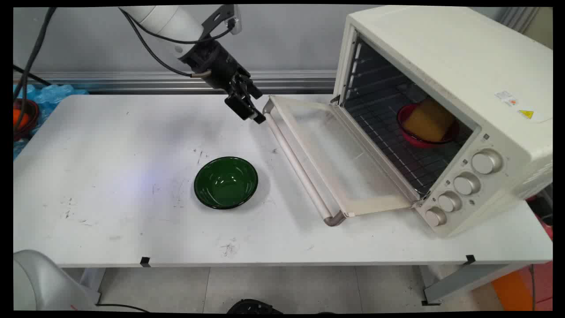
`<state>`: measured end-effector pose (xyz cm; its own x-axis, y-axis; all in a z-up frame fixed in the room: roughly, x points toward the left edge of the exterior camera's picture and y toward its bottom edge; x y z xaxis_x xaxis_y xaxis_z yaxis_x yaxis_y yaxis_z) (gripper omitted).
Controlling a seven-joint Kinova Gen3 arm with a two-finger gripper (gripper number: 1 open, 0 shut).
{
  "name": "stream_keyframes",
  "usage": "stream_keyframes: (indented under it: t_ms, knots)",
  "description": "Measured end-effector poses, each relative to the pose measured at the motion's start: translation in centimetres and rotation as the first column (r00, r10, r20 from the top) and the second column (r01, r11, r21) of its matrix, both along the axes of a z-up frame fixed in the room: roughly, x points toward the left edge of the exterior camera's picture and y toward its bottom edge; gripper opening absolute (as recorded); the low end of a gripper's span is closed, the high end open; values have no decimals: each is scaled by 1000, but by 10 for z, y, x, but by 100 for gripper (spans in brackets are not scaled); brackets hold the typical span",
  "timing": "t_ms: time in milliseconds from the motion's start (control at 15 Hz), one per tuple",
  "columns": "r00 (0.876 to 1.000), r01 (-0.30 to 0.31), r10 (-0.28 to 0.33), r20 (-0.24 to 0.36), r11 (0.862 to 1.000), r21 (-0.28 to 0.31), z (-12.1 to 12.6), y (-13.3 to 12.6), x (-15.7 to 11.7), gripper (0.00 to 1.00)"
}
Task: Close the oven
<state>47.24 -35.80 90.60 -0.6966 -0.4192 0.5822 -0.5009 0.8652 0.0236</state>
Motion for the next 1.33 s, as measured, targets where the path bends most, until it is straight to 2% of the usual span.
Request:
stream_keyframes:
  t_ms: [200, 400, 667, 867, 1333]
  knots:
    - [1000, -17, 18, -15, 1000, 24, -2, 3, 0, 100]
    - [997, -69, 71, -30, 996, 62, -5, 14, 5, 100]
    - [988, -146, 151, -37, 983, 112, -15, 33, 13, 100]
    - [981, -183, 190, -40, 974, 134, -25, 43, 15, 100]
    - [979, -192, 201, -43, 969, 153, -57, 55, 1, 100]
